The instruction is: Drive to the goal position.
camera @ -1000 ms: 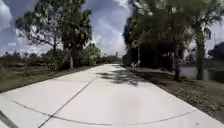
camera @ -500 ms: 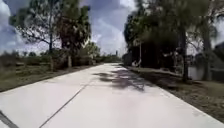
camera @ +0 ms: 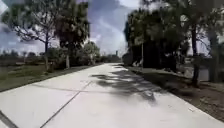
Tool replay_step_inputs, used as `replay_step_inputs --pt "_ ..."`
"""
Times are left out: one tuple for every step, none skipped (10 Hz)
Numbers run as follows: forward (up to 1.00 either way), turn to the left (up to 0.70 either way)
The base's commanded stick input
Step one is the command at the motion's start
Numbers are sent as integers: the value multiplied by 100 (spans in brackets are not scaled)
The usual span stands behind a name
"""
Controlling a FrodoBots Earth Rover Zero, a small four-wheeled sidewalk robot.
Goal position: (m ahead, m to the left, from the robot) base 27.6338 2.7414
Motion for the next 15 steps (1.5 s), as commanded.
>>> replay_step_inputs --pt "85 0" --pt "85 0" --pt "85 0" --pt "85 0" --pt "85 0" --pt "85 0" --pt "85 0" --pt "85 0" --pt "85 0" --pt "85 0" --pt "85 0" --pt "85 0" --pt "85 0" --pt "85 -10" --pt "85 -16"
